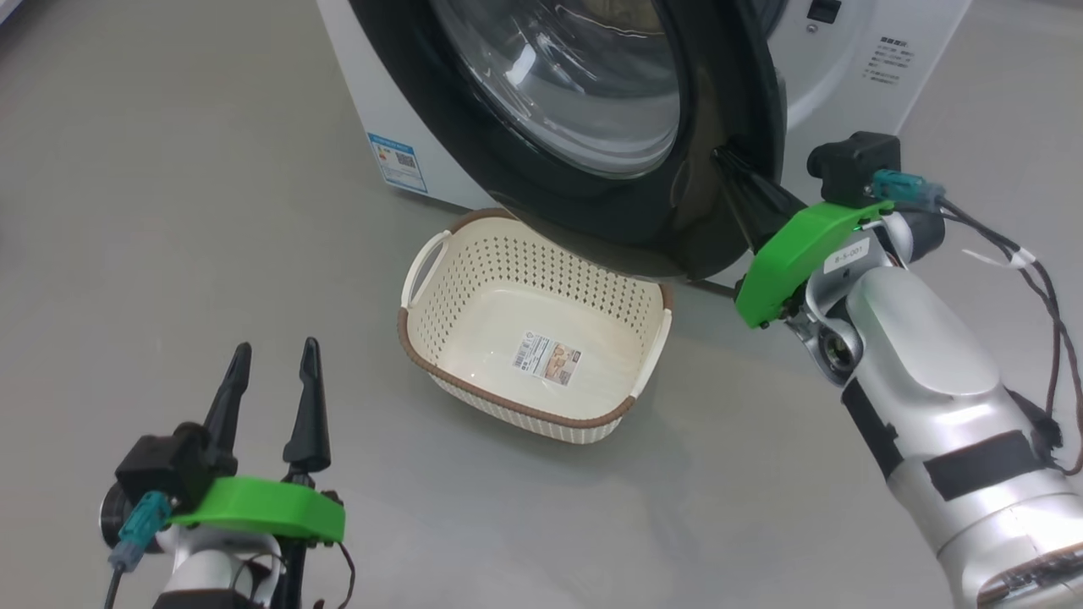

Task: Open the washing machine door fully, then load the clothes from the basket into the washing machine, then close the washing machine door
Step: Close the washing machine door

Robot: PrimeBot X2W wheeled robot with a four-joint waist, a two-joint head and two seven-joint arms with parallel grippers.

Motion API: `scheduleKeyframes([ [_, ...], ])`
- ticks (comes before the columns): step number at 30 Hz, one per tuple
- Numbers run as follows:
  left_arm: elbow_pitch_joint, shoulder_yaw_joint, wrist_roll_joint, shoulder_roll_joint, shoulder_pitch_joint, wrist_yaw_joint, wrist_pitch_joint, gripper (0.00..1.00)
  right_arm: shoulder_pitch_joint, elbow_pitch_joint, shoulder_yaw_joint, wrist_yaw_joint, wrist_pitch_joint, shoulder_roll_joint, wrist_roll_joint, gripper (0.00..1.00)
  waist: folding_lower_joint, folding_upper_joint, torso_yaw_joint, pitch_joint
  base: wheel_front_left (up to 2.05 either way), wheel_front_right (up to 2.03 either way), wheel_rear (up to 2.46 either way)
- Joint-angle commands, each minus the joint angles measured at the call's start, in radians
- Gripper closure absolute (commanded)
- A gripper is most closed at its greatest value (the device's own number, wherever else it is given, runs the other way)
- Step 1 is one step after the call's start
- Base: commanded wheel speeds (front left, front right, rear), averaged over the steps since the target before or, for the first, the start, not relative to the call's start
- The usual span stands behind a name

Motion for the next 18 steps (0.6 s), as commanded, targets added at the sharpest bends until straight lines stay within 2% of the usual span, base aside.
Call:
scheduleKeyframes([
  [1,-0.035,0.043,0.011,0.015,-0.042,-0.003,-0.014,0.0,-0.051,-0.024,-0.001,0.004,-0.015,0.006,-0.008,1.0,0.0,0.0,0.002,0.004,0.0,0.0,0.0],
  [18,-0.025,0.042,0.04,-0.031,-0.085,-0.035,-0.014,0.0,-0.209,0.024,-0.136,0.004,-0.019,-0.061,-0.081,1.0,0.0,0.0,0.04,0.064,0.0,0.0,0.0],
])
